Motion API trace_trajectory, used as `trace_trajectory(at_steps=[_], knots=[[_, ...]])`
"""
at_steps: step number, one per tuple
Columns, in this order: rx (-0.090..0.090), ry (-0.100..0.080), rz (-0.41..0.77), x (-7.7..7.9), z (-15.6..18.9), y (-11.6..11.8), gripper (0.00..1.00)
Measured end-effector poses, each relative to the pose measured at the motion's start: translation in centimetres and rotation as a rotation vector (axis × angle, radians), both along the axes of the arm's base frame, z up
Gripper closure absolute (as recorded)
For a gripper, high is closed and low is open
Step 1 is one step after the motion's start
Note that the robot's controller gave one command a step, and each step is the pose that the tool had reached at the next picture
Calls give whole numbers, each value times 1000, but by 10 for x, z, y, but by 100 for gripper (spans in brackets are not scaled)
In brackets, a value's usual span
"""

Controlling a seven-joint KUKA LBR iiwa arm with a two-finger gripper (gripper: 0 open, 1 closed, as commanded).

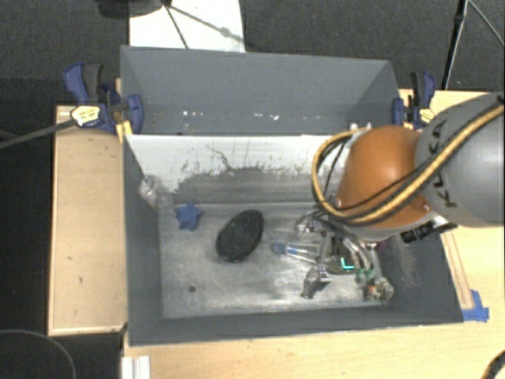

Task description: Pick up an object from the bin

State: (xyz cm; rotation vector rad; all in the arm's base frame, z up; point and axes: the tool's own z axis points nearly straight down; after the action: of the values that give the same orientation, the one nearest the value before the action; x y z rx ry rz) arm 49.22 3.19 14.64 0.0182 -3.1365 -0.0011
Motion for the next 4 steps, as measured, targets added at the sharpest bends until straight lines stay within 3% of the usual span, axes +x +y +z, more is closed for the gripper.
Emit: trace_trajectory(at_steps=[1, 2, 3, 4], knots=[[9, 0, 124, 74, -74, -91, 0], [1, -10, -11, 69, -45, -50, 0], [-1, -5, -37, 58, -46, -79, 0], [3, -2, -141, 64, -73, -86, 0]])
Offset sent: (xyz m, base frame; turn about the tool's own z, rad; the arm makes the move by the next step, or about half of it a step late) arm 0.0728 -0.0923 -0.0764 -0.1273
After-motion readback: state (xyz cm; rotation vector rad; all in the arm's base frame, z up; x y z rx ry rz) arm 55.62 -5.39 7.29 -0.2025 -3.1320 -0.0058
